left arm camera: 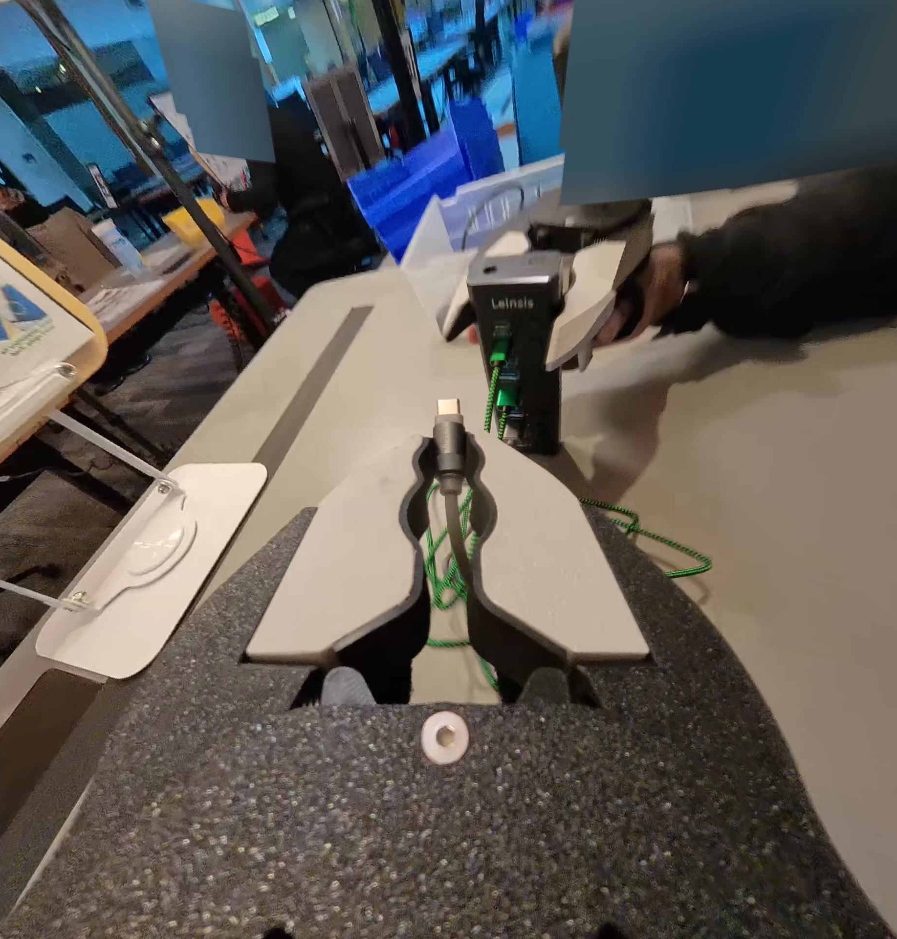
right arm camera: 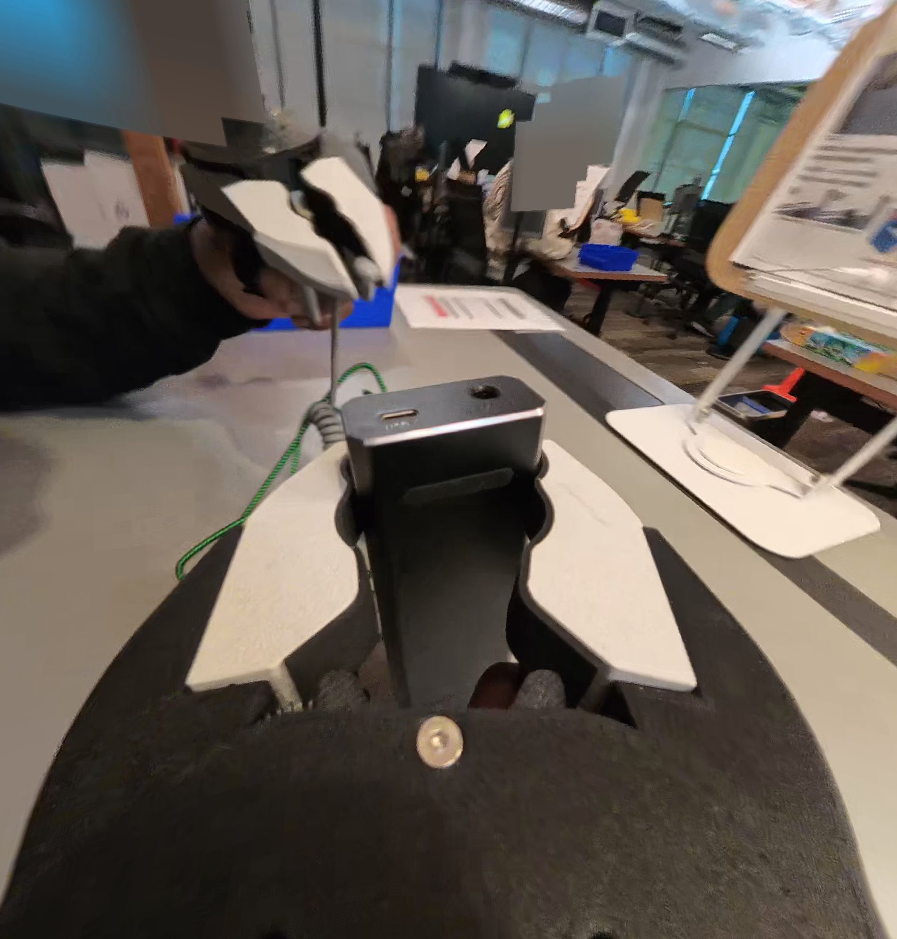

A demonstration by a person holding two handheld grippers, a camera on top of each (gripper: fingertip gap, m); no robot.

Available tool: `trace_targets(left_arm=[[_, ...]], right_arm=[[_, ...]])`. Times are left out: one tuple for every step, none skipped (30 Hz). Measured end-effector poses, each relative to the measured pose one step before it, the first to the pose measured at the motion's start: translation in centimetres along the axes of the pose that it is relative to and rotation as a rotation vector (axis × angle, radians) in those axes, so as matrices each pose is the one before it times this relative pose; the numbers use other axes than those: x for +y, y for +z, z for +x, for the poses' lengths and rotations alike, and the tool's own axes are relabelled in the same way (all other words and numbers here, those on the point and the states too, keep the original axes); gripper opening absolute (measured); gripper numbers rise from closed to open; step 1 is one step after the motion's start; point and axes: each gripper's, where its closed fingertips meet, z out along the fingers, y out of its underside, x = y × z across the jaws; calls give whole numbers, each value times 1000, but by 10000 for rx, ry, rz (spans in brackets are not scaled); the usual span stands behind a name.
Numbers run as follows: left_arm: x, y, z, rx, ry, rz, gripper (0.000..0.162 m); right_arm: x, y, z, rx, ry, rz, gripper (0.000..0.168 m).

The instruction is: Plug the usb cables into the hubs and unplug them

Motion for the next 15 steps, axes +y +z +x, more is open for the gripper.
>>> trace_targets(left_arm=[[-50, -138, -348, -19, -18, -111, 11], [730, 389, 114, 170, 9, -580, 12], [868, 430, 359, 261, -38, -470, 12], [633, 256, 552, 366, -123, -141, 12], [458, 116, 743, 523, -256, -24, 11], [318, 68, 617, 413, -145, -42, 11], [148, 140, 524, 271, 81, -84, 12], [-46, 267, 367, 115, 144, -60, 12], [57, 446, 500, 189, 85, -141, 12], [265, 619, 485, 145, 78, -239, 12], [423, 771, 379, 54, 103, -271, 12], [580, 840, 389, 77, 98, -355, 12], [601, 859, 312, 49, 93, -374, 12], [518, 833, 184, -18, 63, -325, 12], [400, 798, 43, -94, 10, -268, 12]], right_arm=[[-134, -283, 515, 109, 94, 184, 63], [-101, 260, 24, 8, -170, -7, 62], [-126, 428, -148, -52, -90, -32, 62], [-247, 305, -195, -106, 87, 148, 62], [-28, 173, -115, -122, 215, 111, 62], [305, 96, 75, -6, 174, -53, 62], [453, 72, 174, 98, 70, -100, 62], [216, 20, 155, 87, 129, 59, 62], [-74, -105, 96, -11, 254, 178, 62], [-32, -92, 102, -12, 217, 113, 62], [-72, -121, 164, 57, 120, 138, 62], [-70, -125, 180, 53, 144, 102, 62], [-59, -116, 194, 61, 119, 75, 63], [-50, -114, 225, 75, 112, 65, 62], [-61, -93, 202, 44, 149, 70, 62]])
